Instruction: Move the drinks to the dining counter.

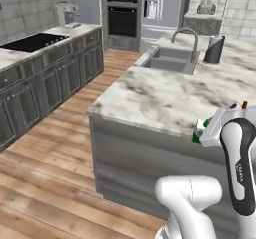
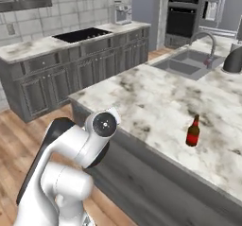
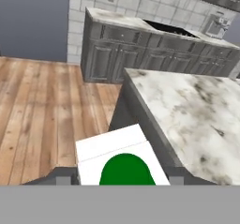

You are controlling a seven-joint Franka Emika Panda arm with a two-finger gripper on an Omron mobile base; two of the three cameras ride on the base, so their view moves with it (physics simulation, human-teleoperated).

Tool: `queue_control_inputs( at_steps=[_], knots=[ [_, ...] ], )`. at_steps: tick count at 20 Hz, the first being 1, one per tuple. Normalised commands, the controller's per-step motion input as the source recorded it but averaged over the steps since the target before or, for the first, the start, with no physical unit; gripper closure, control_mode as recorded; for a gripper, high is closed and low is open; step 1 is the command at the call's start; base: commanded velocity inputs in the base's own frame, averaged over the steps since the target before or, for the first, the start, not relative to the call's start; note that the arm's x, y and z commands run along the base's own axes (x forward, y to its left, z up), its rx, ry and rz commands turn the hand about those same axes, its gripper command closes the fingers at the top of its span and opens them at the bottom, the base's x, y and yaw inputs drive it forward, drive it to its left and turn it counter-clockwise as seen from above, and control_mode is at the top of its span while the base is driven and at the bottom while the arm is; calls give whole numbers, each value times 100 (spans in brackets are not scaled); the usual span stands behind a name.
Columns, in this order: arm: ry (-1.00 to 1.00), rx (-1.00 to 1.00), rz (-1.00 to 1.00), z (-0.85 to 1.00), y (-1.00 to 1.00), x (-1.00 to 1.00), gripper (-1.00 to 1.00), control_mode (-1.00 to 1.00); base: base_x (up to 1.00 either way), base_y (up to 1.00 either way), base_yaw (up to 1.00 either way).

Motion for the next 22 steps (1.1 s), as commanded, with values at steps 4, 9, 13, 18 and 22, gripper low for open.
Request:
queue_control_inputs(
  at_steps=[4, 9, 13, 18, 22],
  knots=[
    [0, 0, 0, 0, 0, 0, 100, 100, -26, -29, -38],
    [0, 0, 0, 0, 0, 0, 100, 100, -16, -36, -37],
    [0, 0, 0, 0, 0, 0, 100, 100, -13, -40, -35],
    [0, 0, 0, 0, 0, 0, 100, 100, -13, -46, -34],
    [0, 0, 0, 0, 0, 0, 100, 100, -1, -38, -30]
  ],
)
